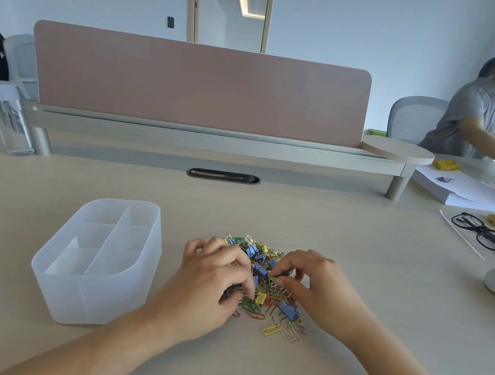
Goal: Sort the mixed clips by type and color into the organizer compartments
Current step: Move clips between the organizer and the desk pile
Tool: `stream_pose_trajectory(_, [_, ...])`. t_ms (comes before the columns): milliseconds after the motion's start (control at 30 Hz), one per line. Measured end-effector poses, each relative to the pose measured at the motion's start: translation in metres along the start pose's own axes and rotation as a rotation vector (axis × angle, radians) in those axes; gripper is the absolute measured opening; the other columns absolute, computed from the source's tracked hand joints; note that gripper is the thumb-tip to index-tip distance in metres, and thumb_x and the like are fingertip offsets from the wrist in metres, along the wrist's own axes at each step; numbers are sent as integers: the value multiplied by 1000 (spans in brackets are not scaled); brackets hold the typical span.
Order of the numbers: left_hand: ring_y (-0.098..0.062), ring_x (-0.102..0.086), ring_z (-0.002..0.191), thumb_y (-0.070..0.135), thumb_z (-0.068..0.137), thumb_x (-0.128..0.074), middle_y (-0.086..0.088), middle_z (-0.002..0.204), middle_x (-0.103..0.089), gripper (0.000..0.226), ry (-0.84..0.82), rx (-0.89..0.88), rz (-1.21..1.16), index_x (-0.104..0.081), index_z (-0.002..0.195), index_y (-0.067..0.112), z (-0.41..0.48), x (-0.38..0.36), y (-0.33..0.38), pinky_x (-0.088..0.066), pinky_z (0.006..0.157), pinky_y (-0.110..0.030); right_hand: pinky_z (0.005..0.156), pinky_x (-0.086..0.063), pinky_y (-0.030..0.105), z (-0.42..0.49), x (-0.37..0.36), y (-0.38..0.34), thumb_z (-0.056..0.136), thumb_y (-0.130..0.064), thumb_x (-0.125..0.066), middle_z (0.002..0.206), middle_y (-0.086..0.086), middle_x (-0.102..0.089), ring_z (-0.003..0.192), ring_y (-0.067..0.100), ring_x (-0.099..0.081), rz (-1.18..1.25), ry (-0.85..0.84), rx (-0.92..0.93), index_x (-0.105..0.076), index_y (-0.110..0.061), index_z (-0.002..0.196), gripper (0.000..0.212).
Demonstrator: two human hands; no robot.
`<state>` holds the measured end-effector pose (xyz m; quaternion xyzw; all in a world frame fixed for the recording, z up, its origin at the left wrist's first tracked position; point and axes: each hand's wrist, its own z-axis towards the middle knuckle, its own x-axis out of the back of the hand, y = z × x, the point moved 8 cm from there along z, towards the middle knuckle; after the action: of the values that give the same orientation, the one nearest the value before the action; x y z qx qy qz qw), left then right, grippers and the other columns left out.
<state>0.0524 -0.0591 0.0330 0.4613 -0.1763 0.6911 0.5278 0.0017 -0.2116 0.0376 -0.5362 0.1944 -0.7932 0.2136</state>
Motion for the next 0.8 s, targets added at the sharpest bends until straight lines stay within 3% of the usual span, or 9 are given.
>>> stream_pose_trajectory(133, [2,-38,109,39,74,-60,26,101,-50,10,-25,-20,10,-66,82,41,-2,-4,3,-20,96,-35,74,-37,12,0,0,1,86,-20,-71,81,-21,-62,81,8,-55,-14,0,-1,-71,-28,88,9])
stream_pose_trajectory(300, [5,-35,110,56,76,-54,29,103,-49,23,-52,-30,-1,-67,89,44,-2,-7,1,-20,96,-35,74,-38,14,0,-2,1,86,-22,-71,83,-22,-62,81,7,-54,-31,-16,1,-70,-30,89,9])
stream_pose_trajectory(500, [4,-37,110,51,78,-63,26,101,-50,13,-8,-64,-13,-68,87,43,-1,-5,9,-19,97,-30,76,-35,13,0,-2,0,86,-22,-71,82,-22,-62,81,6,-54,-32,-17,9,-69,-31,87,10])
stream_pose_trajectory(800, [3,-34,112,48,83,-63,26,106,-45,10,-114,-9,-40,-67,88,40,-1,-17,1,-18,101,-30,78,-34,14,0,-1,-1,86,-21,-71,81,-24,-62,81,5,-55,-32,-12,17,-70,-30,87,9])
